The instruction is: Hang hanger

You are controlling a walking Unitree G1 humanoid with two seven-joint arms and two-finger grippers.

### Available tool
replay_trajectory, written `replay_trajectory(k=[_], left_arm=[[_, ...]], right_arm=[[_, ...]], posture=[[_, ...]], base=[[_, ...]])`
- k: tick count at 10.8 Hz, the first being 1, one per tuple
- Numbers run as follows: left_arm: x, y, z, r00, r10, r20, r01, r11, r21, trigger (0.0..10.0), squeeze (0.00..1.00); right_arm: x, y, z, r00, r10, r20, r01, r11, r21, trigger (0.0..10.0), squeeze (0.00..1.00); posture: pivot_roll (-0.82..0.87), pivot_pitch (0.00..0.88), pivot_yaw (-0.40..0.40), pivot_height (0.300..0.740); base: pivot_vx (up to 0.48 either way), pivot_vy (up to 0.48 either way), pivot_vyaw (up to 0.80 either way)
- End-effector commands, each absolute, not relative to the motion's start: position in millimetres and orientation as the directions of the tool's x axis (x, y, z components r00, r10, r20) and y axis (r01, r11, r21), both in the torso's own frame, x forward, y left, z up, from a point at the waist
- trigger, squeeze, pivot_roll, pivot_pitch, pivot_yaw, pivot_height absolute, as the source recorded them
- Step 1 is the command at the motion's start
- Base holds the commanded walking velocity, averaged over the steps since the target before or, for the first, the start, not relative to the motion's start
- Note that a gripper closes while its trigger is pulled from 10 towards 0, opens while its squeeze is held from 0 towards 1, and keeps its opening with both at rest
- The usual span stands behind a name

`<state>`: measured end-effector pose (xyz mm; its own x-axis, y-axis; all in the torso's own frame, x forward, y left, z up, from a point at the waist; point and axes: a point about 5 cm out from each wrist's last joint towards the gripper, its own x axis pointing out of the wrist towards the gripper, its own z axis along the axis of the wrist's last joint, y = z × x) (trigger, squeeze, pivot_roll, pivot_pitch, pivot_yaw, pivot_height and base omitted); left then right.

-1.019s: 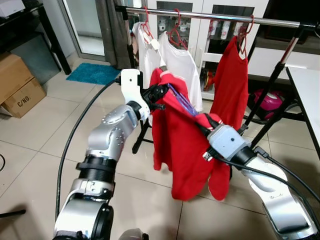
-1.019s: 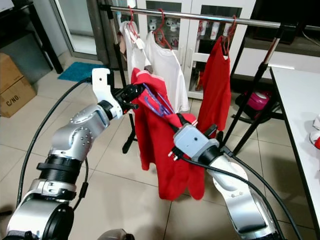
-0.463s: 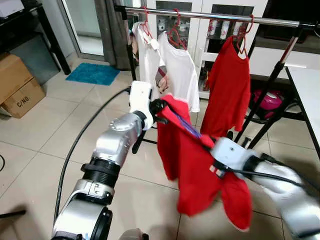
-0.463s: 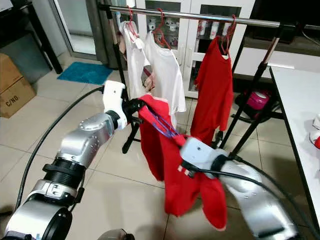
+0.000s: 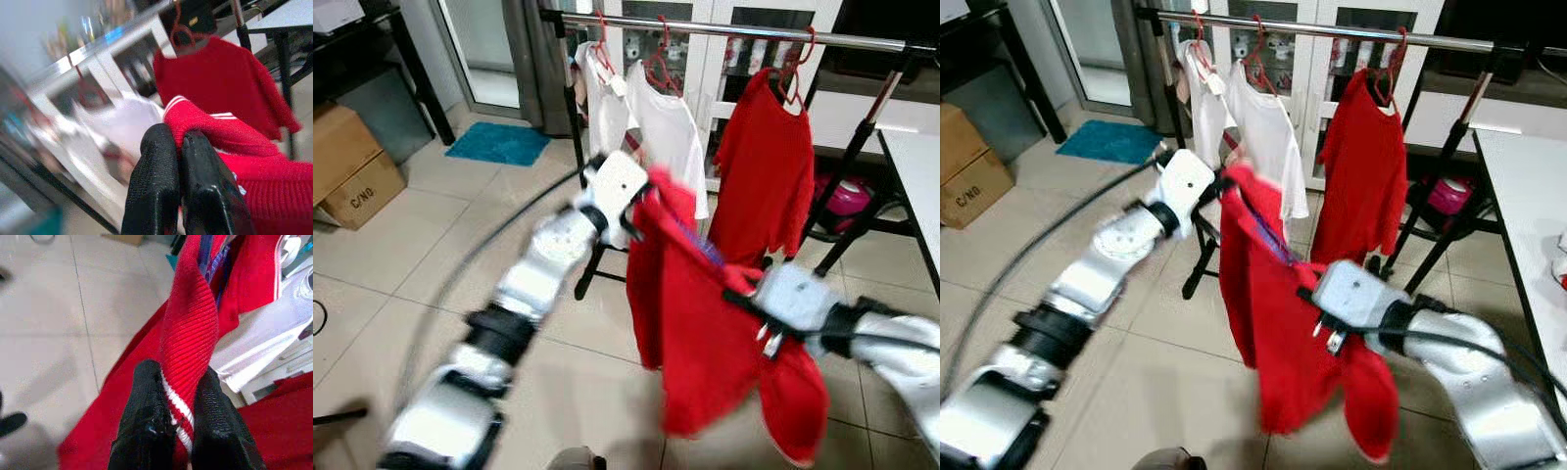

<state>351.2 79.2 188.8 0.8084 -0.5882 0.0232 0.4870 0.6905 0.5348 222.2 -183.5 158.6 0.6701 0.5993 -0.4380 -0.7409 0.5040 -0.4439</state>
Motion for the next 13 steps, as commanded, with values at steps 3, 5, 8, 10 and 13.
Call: replay_trajectory(k=[3,5,8,10,13], left_arm=[[373.7,196.5,213.0,0.991,-0.098,0.092,0.033,0.842,0.539,0.0,0.0],[367.9,192.8,177.7,0.989,-0.125,-0.075,0.145,0.902,0.407,0.0,0.0],[358.1,197.4,151.2,0.97,-0.124,-0.208,0.161,0.972,0.173,0.0,0.0],[347.0,182.9,139.2,0.937,-0.215,-0.274,0.233,0.972,0.033,0.0,0.0],[336.3,180.3,129.3,0.94,-0.161,-0.301,0.133,0.985,-0.111,0.0,0.0]], right_arm=[[205.7,-189.6,142.7,0.588,0.67,-0.453,-0.789,0.599,-0.139,0.0,0.0],[221.8,-187.7,161.2,0.683,0.659,-0.316,-0.722,0.674,-0.154,0.0,0.0],[239.5,-205.1,170.3,0.824,0.5,-0.267,-0.561,0.787,-0.257,0.0,0.0],[249.0,-206.4,172.9,0.874,0.429,-0.228,-0.482,0.825,-0.294,0.0,0.0],[258.7,-209.0,184.0,0.934,0.34,-0.112,-0.358,0.895,-0.267,0.0,0.0]], posture=[[0.07,0.032,0.064,0.74],[0.07,0.029,0.067,0.74],[0.07,0.028,0.066,0.74],[0.07,0.028,0.065,0.74],[0.07,0.02,0.073,0.74]], base=[[0.0,0.0,0.0],[0.0,0.0,0.0],[0.0,0.0,0.0],[0.0,0.0,0.0],[0.0,0.0,0.0]])
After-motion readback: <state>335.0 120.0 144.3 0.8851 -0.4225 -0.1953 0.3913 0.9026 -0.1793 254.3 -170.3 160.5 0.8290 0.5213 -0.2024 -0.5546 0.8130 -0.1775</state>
